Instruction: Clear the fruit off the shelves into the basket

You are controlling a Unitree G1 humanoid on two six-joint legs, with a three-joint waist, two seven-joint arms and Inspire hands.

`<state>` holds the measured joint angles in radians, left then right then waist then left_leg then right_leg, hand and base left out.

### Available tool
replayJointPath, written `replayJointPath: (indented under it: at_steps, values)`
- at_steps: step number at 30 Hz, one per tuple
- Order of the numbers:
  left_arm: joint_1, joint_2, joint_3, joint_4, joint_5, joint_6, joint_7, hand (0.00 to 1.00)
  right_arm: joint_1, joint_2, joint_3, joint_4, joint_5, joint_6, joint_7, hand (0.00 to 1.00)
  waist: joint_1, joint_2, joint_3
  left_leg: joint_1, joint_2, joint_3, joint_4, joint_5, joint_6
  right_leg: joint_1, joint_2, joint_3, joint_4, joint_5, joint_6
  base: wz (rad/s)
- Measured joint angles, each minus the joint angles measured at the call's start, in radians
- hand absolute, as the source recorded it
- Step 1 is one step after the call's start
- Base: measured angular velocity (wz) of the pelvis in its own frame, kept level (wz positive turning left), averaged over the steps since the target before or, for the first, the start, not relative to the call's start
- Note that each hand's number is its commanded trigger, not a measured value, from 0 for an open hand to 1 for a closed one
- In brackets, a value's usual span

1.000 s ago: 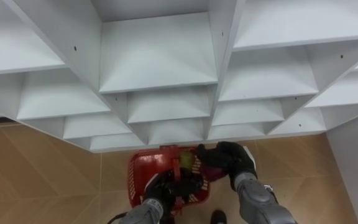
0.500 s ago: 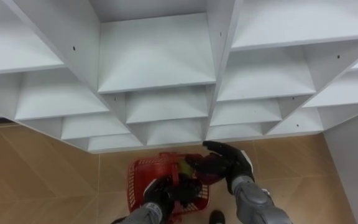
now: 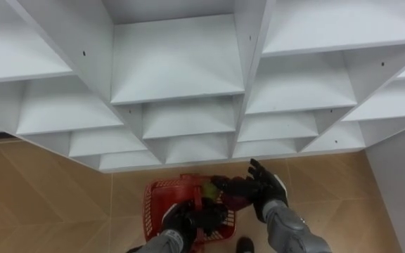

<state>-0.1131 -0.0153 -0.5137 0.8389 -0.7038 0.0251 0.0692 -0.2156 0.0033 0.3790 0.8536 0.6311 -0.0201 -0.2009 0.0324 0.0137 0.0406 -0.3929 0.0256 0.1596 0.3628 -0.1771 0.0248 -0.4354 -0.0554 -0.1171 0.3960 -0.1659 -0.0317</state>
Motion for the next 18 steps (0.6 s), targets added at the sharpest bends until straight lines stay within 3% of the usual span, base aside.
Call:
replayJointPath:
  at_steps: [12,18]
  values:
    - [0.000,0.001,0.000,-0.003,-0.011,0.000,0.008,1.00,0.011,-0.001,0.000,0.006,0.145,-0.012,0.013,0.00,-0.003,0.000,-0.0029,0.004,0.004,-0.001,0.007,0.000,0.000,0.007,0.003,0.002,0.002,0.005,-0.002,0.00]
    - [0.001,0.001,-0.002,0.003,-0.011,0.000,0.003,1.00,0.015,-0.005,0.035,0.049,0.262,-0.033,0.125,0.00,-0.002,-0.005,-0.0055,0.020,0.003,-0.004,-0.002,0.001,-0.001,0.017,0.004,0.000,0.000,0.008,-0.003,0.00]
